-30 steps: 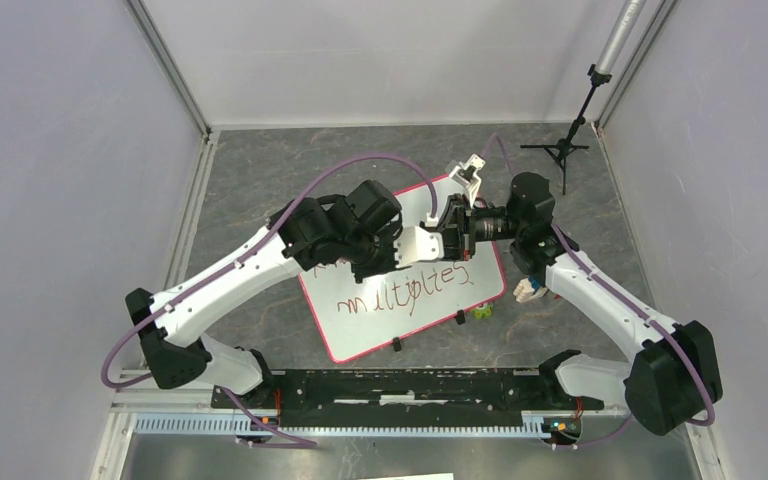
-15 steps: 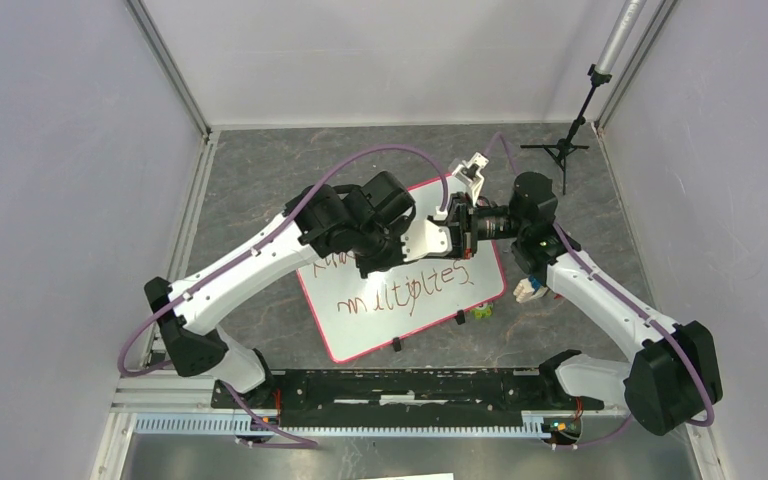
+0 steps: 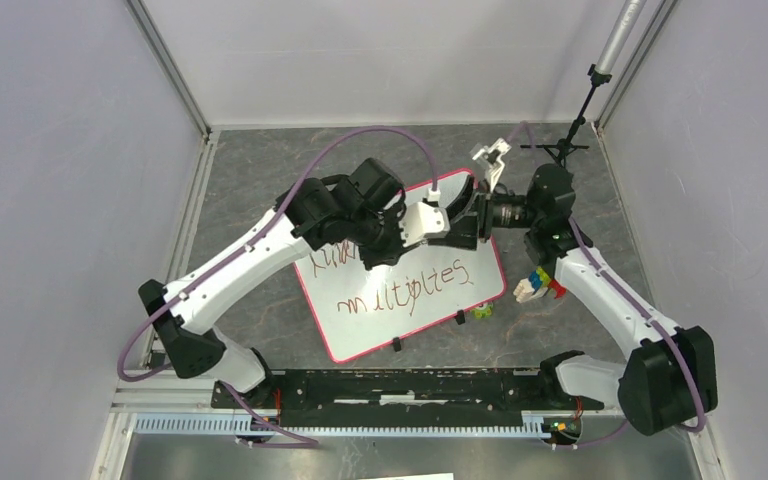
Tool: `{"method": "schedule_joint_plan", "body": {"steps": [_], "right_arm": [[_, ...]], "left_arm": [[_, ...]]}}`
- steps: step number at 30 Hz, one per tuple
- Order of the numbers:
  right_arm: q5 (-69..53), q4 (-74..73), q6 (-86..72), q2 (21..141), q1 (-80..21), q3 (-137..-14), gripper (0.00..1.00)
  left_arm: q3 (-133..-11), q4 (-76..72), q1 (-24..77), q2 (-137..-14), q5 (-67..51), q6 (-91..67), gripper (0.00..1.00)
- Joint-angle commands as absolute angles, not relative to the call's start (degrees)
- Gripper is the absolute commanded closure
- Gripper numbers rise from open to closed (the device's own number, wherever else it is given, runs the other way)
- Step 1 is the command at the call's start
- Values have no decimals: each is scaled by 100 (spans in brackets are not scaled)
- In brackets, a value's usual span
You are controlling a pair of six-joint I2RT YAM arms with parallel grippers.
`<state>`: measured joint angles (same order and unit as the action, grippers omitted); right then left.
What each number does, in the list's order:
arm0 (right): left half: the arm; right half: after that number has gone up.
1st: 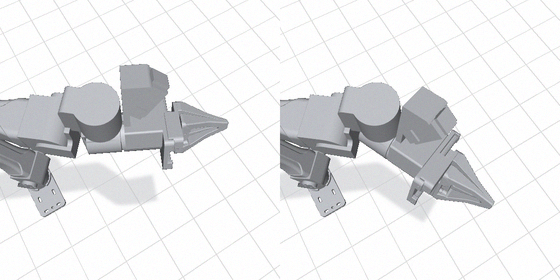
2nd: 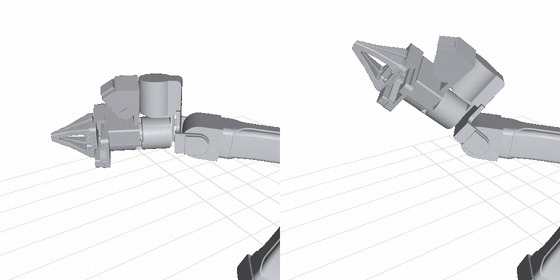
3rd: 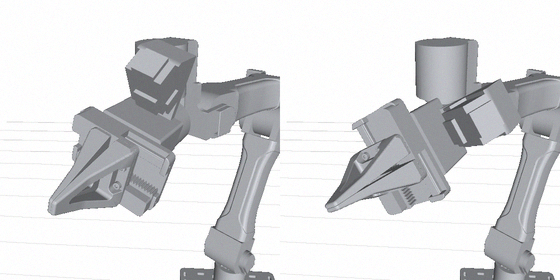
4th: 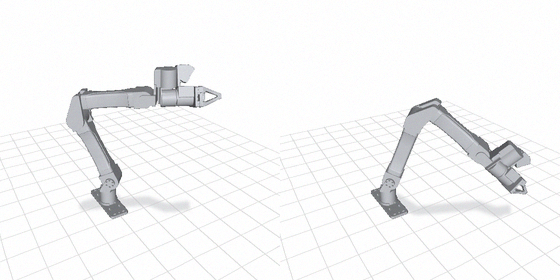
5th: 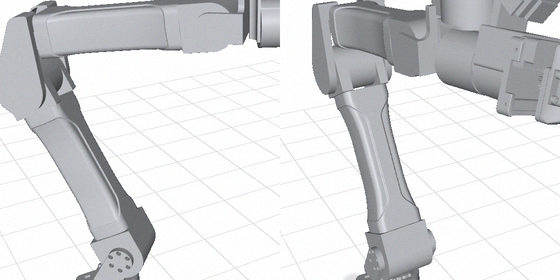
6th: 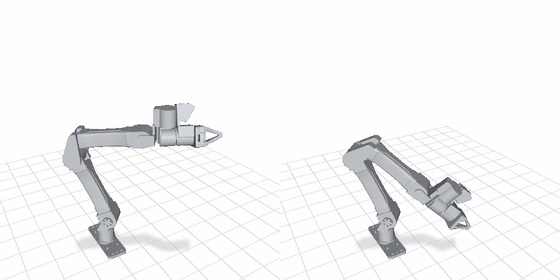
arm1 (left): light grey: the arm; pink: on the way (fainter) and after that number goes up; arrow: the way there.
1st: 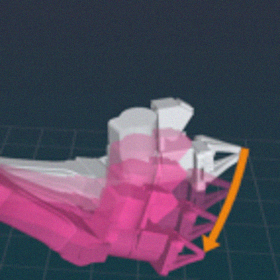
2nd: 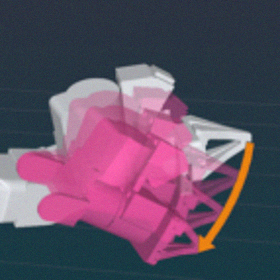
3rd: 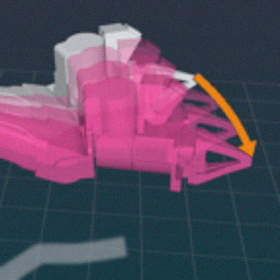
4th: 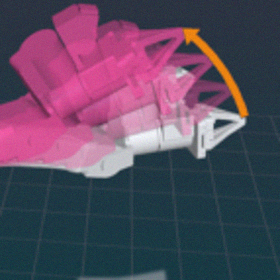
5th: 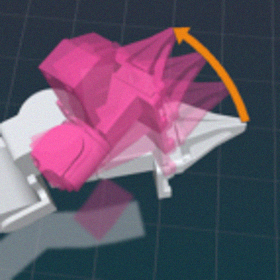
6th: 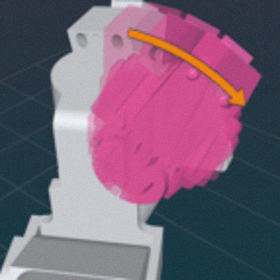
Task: Write a sentence on the whiteboard
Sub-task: Place the whiteboard marker at the center of the board.
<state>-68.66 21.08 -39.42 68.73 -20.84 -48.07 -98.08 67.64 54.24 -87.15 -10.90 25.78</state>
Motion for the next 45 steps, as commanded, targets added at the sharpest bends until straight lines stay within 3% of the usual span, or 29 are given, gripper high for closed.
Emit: {"method": "schedule_joint_plan", "body": {"steps": [1, 5, 9, 17, 20, 25, 36, 45], "right_arm": [[-6623, 2276, -3976, 6770, -1379, -5396, 28], [-6591, 2211, -4034, 6821, -886, -5695, 18], [-6559, 2024, -3732, 6749, -654, -5739, 14], [-6044, -507, -1230, 6613, -611, -6115, 10], [-5935, -946, -740, 6579, -564, -6117, 8], [-5752, -1284, -279, 6564, -445, -6080, 6], [-5459, -1395, -52, 6454, -342, -5785, 5], [-5432, -1398, -53, 6458, -333, -5627, 5]], "left_arm": [[-9487, 6100, 4972, -8146, -1979, 2303, 98], [-9276, 6100, 4320, -7901, -2279, 2229, 98], [-9421, 6233, 3208, -7916, -2743, 2079, 98], [-9789, 6294, 275, -7965, -3467, 1734, 98], [-9466, 6132, -805, -7963, -3584, 1721, 98], [-8669, 6109, -1789, -8245, -3651, 2035, 98], [-6422, 5180, -2094, -8607, -2832, 2667, 94], [-5655, 4719, -2072, -9092, -2685, 2799, 89]]}}
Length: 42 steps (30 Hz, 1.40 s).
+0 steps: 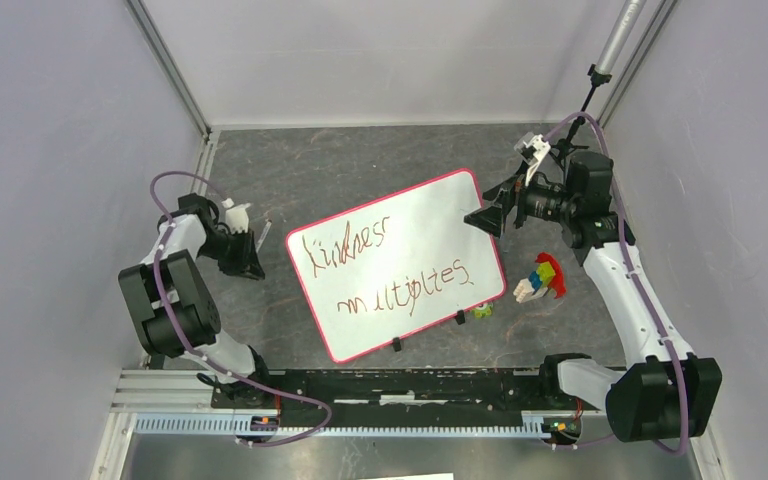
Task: Write a sentence on the whiteboard
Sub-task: Place the whiteboard marker at the center of the board, then reset both arms
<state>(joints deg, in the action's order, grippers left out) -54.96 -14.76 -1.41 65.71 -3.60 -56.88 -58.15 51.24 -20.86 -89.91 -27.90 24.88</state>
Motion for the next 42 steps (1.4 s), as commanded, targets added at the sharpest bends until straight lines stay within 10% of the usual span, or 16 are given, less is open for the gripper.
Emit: {"method": "schedule_joint_plan", "body": {"steps": [1, 33, 42], "right_arm": [[-5436, -1393, -48, 6465, -334, -5623, 5], [-5494, -1465, 164, 6482, -333, -5647, 4], [-5107, -2025, 753, 6591, 44, -6258, 2]], "left_arm": [[-5607, 4690, -2063, -9119, -2658, 2800, 88], [-5610, 4842, -1785, -8892, -2538, 2745, 56], [-6746, 5500, -1731, -8788, -2746, 2724, 20]]}}
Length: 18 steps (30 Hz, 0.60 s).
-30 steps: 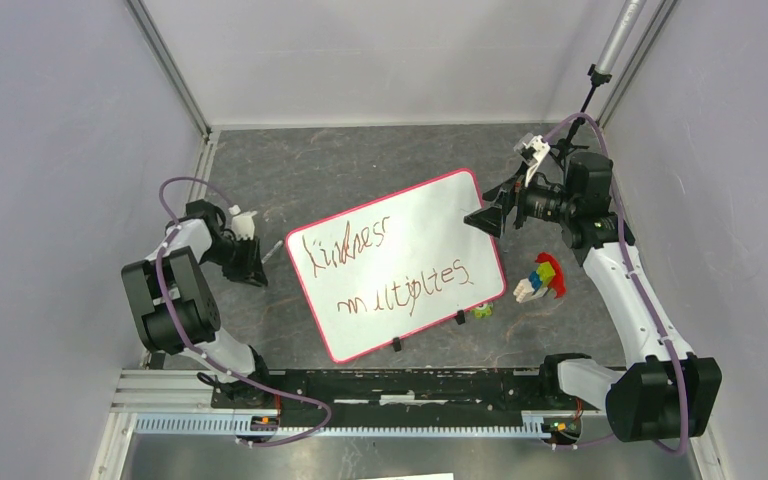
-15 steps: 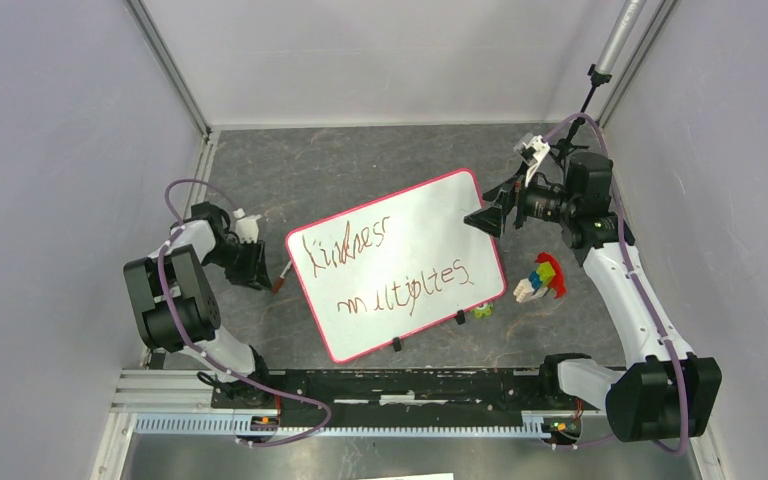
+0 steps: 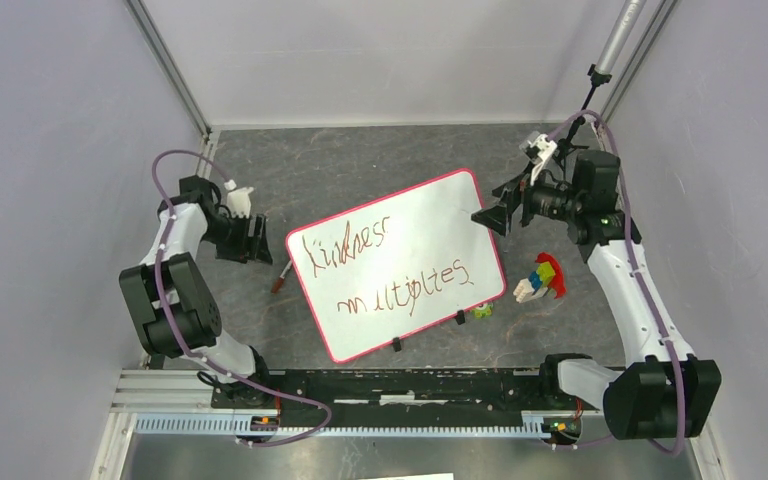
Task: Write a sentence on the whiteboard
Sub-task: Reset both arms
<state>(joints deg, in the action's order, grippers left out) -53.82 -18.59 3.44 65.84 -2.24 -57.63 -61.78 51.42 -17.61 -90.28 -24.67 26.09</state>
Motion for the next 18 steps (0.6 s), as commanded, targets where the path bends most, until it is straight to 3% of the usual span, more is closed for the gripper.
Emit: {"method": "schedule_joint_plan", "body": {"steps": [1, 4, 11, 18], "right_arm": [[-5066, -2049, 812, 6592, 217, -6298, 2], [-5124, -2216, 975, 6723, 679, -6502, 2], [-5217, -2771, 1736, 7042, 1778, -6859, 2], [-5169, -3433, 2579, 7355, 2632, -6966, 2]], "left_arm": [[-6951, 5575, -1731, -8774, -2755, 2725, 12], [-7758, 5985, -1740, -8799, -2875, 2777, 0], [-9822, 6707, -1837, -9227, -3324, 2439, 0], [-10139, 6209, -1925, -9279, -3434, 1841, 0]]}}
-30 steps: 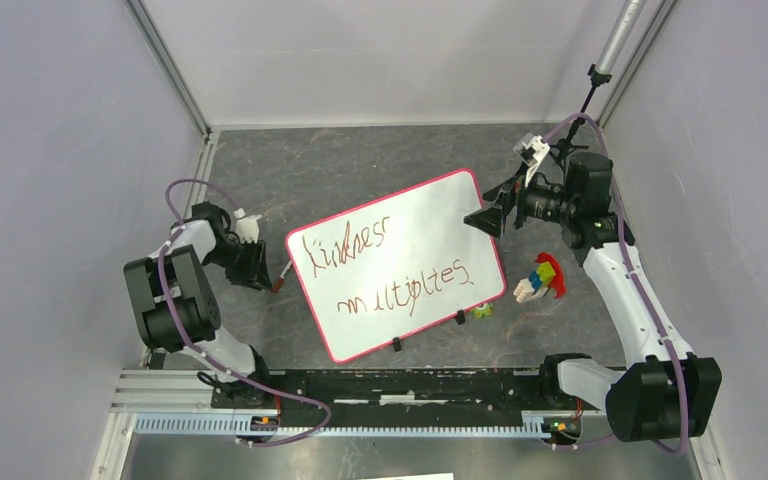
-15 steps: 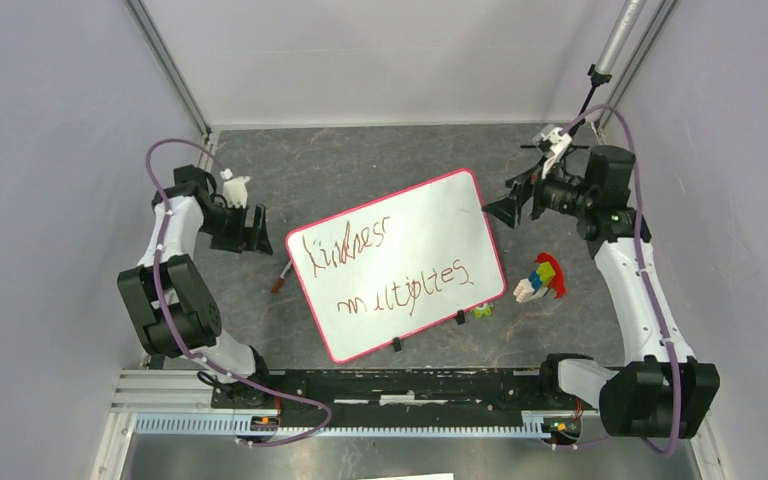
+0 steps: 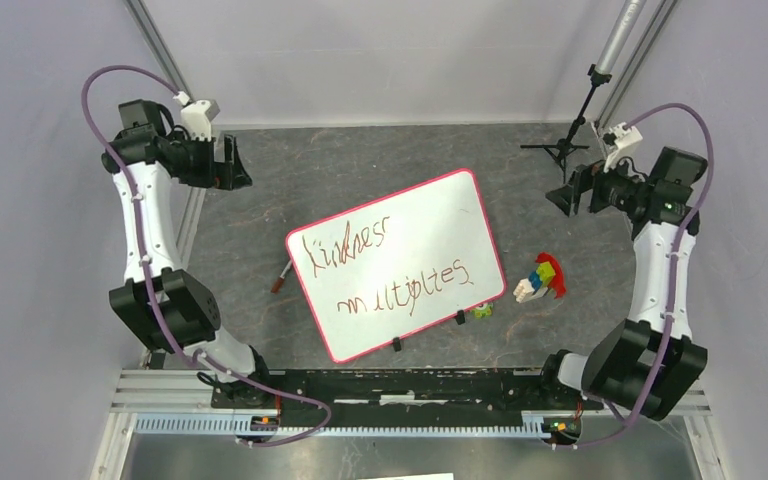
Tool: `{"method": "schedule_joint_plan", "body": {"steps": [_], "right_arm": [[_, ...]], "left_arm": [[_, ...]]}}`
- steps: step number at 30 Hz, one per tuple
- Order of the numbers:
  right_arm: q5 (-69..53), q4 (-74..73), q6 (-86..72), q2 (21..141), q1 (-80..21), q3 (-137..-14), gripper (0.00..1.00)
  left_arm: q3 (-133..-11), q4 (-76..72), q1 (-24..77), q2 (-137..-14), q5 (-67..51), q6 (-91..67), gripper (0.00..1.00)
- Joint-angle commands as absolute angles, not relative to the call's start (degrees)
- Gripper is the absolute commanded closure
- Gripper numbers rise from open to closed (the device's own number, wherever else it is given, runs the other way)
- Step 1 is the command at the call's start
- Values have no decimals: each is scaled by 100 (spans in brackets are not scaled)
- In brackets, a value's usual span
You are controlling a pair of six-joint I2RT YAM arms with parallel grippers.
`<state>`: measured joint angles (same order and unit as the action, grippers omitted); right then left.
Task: Write a sentence on the whiteboard
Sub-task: Reset both arms
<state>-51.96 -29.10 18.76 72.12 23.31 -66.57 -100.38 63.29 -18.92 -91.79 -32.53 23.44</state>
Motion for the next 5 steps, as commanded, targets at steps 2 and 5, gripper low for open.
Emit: {"method": "schedule_joint_plan", "body": {"steps": [2, 5], "right_arm": [[-5134, -3670, 2793, 7470, 2734, -7049, 2], [-5086, -3837, 2972, 7554, 2810, -7133, 2]], "left_arm": [[-10155, 6137, -1925, -9296, -3337, 1765, 0], [-10161, 6059, -1916, -9299, -3156, 1710, 0]]}}
